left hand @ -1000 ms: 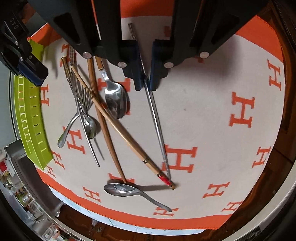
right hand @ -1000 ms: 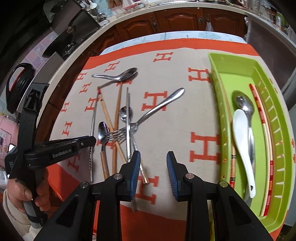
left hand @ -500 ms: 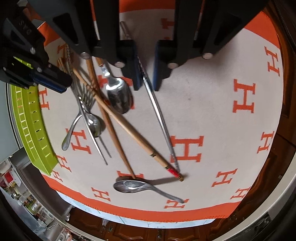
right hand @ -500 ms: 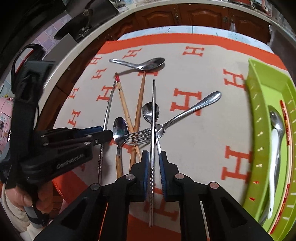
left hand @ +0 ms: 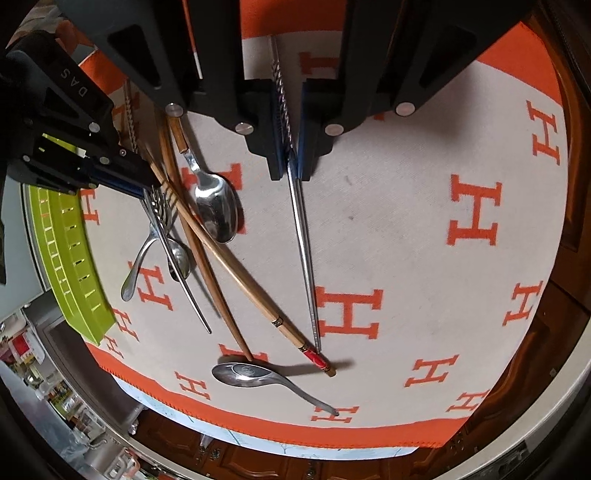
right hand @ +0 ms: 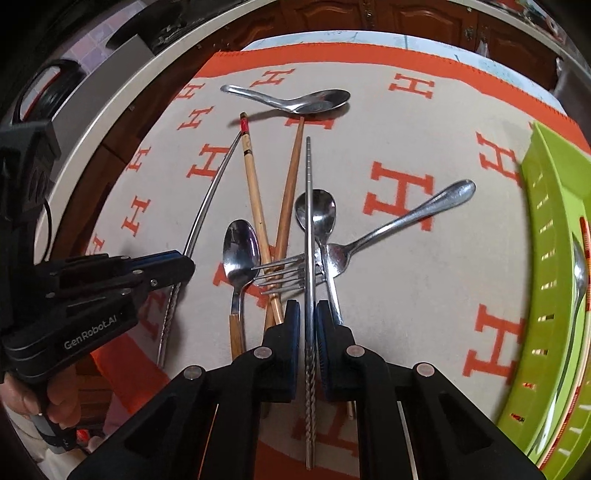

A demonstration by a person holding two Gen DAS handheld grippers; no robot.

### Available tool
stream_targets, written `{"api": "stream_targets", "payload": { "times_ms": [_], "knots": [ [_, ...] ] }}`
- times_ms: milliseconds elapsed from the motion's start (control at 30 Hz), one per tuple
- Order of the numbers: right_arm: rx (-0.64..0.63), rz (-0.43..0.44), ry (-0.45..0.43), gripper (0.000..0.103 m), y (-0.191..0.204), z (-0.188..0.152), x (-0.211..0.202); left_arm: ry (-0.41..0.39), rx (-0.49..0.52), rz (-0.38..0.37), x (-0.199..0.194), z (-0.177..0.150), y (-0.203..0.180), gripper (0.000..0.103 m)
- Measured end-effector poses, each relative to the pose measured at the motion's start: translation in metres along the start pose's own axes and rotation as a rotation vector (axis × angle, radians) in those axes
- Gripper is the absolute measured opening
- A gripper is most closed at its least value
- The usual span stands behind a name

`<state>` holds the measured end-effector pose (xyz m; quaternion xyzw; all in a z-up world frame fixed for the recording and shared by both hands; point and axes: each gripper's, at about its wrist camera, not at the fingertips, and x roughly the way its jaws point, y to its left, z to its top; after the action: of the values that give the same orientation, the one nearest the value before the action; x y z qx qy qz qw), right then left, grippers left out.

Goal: Organize utensils
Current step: 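Carry the metal chopstick with the left gripper to the tray while the right carries its own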

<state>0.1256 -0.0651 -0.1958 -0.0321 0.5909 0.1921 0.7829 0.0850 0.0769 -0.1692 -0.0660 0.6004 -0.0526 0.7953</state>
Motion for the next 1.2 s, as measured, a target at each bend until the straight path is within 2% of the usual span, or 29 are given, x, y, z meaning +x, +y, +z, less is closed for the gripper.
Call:
{"api": "stream_targets", "payload": {
  "times_ms": [67,100,200,333,567,900,1067,1200],
  "knots": [
    [-0.001,-0.007,-0.006,0.010,0.001,0.001,0.000,-0.007,0.014,0.013,0.000,0.000,-0.003,0.007],
    [0.004,-0.007,-0.010,0.006,0.002,0.000,0.000,-0.010,0.014,0.015,0.000,0.000,-0.004,0.007],
    [0.055,0.035,-0.012,0.006,-0.004,-0.002,-0.001,-0.016,-0.009,-0.003,0.000,0.002,-0.003,0.005],
    [0.101,0.100,-0.032,0.005,-0.012,-0.006,-0.013,-0.019,-0.087,-0.074,-0.004,-0.001,0.012,0.004],
    [0.158,0.184,-0.082,0.005,-0.024,-0.017,-0.046,-0.021,-0.137,-0.172,-0.021,-0.012,0.021,0.003],
    [0.261,0.238,-0.153,0.005,-0.060,-0.044,-0.091,-0.014,-0.136,-0.329,-0.046,-0.012,-0.001,0.003],
    [0.296,0.218,-0.164,0.005,-0.079,-0.057,-0.098,0.024,-0.093,-0.302,-0.034,-0.010,-0.017,0.003],
    [0.309,0.205,-0.161,0.005,-0.087,-0.065,-0.098,0.088,-0.005,-0.194,-0.014,-0.014,-0.029,0.003]
  ]
}}
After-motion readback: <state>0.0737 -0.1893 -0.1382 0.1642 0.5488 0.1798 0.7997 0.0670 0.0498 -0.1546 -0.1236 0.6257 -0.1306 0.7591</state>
